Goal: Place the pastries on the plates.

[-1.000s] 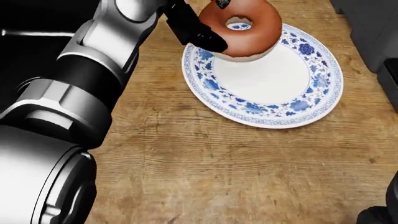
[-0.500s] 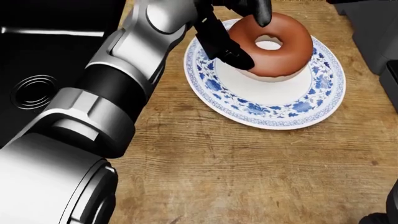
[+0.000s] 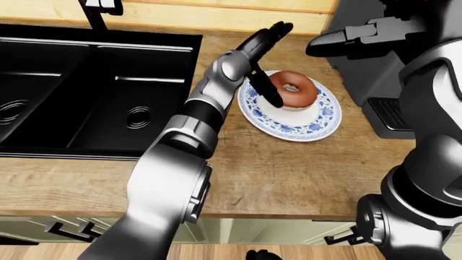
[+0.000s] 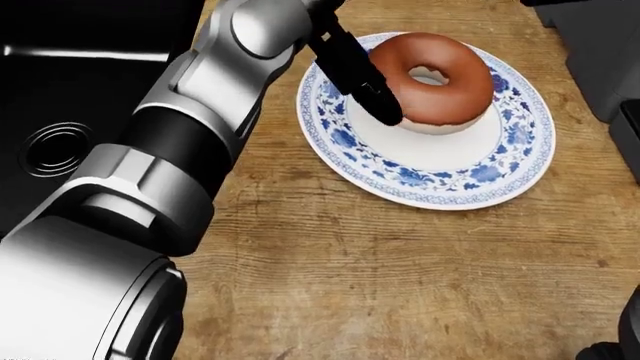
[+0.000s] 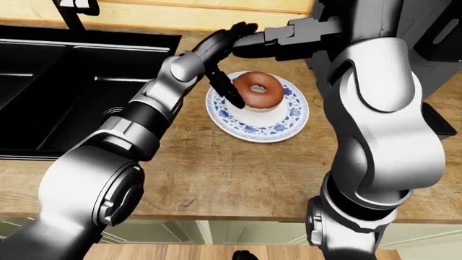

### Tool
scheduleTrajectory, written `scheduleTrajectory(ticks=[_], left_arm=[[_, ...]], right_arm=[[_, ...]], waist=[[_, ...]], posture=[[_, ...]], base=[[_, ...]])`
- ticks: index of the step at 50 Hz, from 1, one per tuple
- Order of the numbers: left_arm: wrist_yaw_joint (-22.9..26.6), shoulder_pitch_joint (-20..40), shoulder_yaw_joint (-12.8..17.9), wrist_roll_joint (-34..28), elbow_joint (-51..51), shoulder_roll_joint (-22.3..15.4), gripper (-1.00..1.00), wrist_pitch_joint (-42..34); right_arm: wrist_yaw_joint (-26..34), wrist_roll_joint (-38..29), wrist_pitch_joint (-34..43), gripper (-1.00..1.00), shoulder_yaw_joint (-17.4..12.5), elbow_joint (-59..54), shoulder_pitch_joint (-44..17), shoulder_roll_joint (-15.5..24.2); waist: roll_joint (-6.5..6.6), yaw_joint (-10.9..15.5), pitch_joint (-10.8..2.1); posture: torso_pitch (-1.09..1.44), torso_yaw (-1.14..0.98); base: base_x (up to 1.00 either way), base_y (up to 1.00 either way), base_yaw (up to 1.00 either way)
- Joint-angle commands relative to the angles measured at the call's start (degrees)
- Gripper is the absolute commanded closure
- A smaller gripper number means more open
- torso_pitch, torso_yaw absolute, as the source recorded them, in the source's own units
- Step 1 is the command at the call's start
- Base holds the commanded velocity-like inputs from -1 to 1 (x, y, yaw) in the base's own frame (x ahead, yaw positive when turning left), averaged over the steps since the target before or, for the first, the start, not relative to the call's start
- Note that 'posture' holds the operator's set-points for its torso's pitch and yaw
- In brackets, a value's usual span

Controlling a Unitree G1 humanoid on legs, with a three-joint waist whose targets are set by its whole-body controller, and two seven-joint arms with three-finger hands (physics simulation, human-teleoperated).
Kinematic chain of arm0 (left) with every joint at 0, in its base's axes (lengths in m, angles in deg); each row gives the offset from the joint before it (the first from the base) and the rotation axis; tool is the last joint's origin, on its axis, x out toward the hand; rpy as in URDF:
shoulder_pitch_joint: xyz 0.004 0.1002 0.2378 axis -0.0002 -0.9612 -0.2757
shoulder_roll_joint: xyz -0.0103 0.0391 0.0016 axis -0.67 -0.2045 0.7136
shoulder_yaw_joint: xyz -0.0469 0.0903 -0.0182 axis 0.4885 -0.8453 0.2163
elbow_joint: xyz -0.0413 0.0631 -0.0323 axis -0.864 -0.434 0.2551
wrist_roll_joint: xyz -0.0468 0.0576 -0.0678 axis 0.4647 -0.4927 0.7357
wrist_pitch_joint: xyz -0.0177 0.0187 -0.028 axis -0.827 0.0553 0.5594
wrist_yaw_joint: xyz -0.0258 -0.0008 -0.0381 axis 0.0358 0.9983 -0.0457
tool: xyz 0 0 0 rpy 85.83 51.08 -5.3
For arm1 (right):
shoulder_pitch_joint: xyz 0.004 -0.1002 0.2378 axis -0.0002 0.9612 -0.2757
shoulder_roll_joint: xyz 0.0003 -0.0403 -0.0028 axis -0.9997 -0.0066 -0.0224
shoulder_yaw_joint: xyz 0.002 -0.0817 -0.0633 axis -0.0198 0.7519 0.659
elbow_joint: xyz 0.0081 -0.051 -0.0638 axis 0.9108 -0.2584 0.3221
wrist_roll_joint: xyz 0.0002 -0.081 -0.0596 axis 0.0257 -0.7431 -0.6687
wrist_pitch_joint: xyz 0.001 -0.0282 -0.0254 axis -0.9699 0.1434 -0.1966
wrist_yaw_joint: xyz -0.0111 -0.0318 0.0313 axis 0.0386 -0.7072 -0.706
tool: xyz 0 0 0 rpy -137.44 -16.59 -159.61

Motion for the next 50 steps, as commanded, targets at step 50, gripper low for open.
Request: scheduleTrajectory(ticks=[50], left_arm=[[-12.16, 10.67, 4.65, 16.89, 9.57, -14.99, -1.0, -6.53]], right_arm=[[1.08, -5.62, -2.1, -1.0, 1.74, -2.12, -1.16, -3.13]], waist=[[5.98, 1.43, -4.16]], posture=[[0.22, 0.0]], base=[[-0.31, 0.0, 0.0]])
